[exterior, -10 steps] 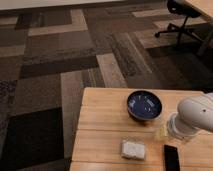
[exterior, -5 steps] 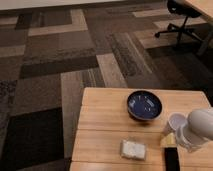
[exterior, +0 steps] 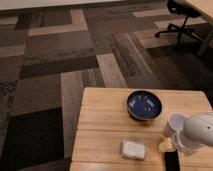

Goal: Place the eraser in the ceramic cup

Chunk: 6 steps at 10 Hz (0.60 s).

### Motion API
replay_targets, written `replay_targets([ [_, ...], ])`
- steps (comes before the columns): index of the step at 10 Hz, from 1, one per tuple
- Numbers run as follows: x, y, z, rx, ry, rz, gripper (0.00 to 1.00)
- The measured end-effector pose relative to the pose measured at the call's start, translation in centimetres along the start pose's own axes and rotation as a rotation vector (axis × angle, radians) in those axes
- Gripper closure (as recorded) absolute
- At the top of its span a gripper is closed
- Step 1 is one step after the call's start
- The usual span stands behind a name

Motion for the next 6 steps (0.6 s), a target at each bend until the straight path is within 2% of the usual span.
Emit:
replay_targets([
  [3, 0.0, -0.8, 1.3, 0.038, 0.0, 0.002, 0.35],
  [6, -0.5, 0.0, 2.3, 0.049, -0.003, -0.015, 0.35],
])
